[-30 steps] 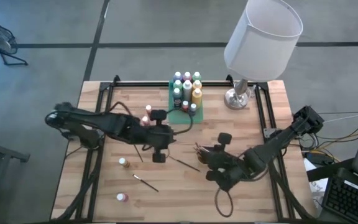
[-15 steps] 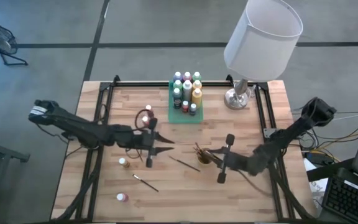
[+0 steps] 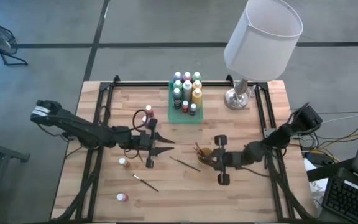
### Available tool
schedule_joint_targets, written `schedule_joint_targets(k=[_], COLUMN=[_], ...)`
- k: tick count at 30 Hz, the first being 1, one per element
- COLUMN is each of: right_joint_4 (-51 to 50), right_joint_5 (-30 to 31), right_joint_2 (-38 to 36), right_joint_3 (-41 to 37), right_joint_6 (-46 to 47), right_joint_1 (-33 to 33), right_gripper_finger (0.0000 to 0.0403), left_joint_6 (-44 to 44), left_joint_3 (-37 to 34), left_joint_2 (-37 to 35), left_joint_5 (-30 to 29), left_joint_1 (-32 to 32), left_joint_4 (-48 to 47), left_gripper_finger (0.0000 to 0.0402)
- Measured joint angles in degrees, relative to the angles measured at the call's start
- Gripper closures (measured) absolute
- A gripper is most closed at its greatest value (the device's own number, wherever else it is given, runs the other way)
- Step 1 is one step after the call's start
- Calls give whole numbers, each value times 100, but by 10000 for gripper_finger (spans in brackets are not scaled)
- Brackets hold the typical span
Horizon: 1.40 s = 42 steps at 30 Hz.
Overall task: Pick & Place Paint Supplies
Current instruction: Put the silver paintbrush into the yellow cup
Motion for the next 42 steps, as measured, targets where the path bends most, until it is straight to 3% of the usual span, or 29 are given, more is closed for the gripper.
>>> schedule_joint_targets(k=[9,17,26,42], right_joint_4=[262,145,15,-4], right_joint_5=[-10,188,172,-108], right_joint_2=[713,737,737,737], right_joint_3=[808,1090,1066,1102], right_joint_6=[-845,-1285,-1216,-1192], right_joint_1=[-6,0,13,67], right_gripper_finger=[342,342,342,343], left_joint_6=[357,593,957,951], left_joint_3=[109,874,1769,1902], left_joint_2=[917,1556,1835,1806], left_joint_5=[1474,1645,1816,1990], left_joint_1=[0,-7,-17,24], left_joint_4=[1897,1655,513,493], left_gripper_finger=[307,307,307,307])
